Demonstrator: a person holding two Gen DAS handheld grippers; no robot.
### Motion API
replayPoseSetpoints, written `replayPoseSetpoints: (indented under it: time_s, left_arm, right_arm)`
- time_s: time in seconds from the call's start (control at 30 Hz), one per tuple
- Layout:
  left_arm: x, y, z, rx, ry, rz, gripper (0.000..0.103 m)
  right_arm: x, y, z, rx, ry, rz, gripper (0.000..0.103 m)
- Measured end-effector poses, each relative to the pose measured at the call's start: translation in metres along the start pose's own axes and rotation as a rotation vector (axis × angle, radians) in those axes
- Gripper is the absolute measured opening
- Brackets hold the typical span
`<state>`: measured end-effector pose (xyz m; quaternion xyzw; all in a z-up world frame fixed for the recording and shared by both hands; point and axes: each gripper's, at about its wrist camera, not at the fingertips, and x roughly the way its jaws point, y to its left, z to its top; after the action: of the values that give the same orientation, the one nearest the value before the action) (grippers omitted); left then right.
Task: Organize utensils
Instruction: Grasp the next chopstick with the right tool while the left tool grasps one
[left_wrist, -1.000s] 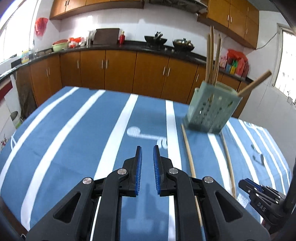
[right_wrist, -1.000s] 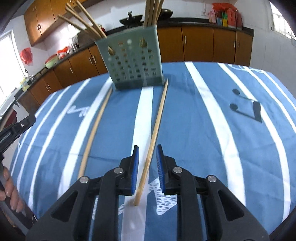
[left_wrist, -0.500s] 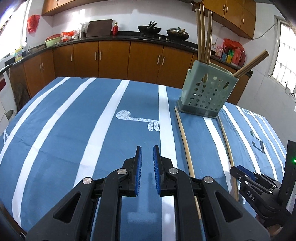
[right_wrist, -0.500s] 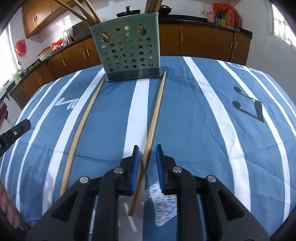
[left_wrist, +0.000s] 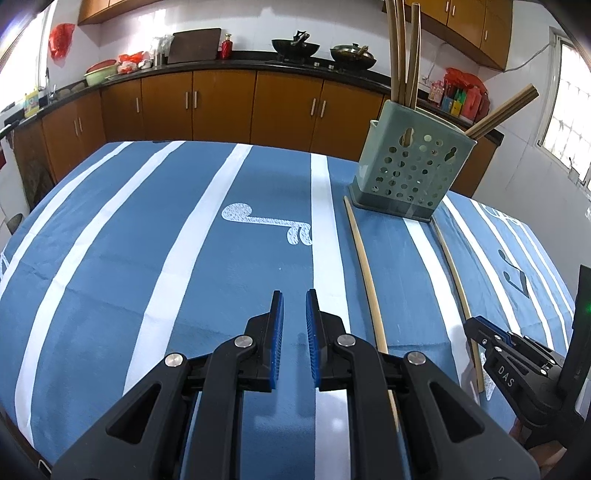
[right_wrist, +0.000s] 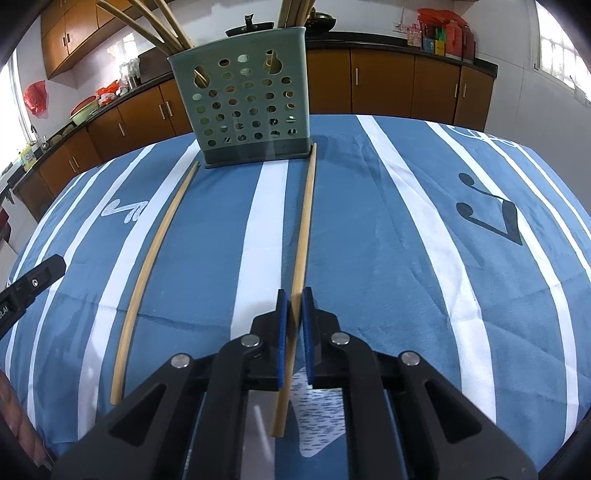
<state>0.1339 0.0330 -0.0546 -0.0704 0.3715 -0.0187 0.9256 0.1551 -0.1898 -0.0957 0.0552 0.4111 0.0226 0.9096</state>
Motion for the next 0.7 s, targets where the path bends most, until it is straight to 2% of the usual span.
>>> replayPoseSetpoints:
  time_s: [0.33, 0.37, 0.4, 0.43, 0.7]
  left_arm:
    - [0.004, -0.009, -0.002, 0.019, 0.020, -0.027, 0.014]
    - [0.004, -0.012, -0.002, 0.026, 0.023, -0.032, 0.017]
    - [0.005, -0.014, -0.003, 0.032, 0.024, -0.034, 0.031]
    - [0.004, -0.017, -0.004, 0.039, 0.019, -0.034, 0.039]
    - [0.008, -0.045, -0.010, 0.123, 0.035, -0.063, 0.039]
  right_arm:
    - [0.002, -0.016, 0.007, 0.029, 0.008, -0.038, 0.008]
    - [0.003, -0.021, 0.008, 0.038, 0.010, -0.046, 0.008]
    - [0.004, -0.024, 0.009, 0.046, 0.011, -0.052, 0.008]
    - [0.004, -0.028, 0.010, 0.053, 0.012, -0.059, 0.008]
    - [0.008, -0.066, 0.019, 0.138, 0.012, -0.136, 0.008]
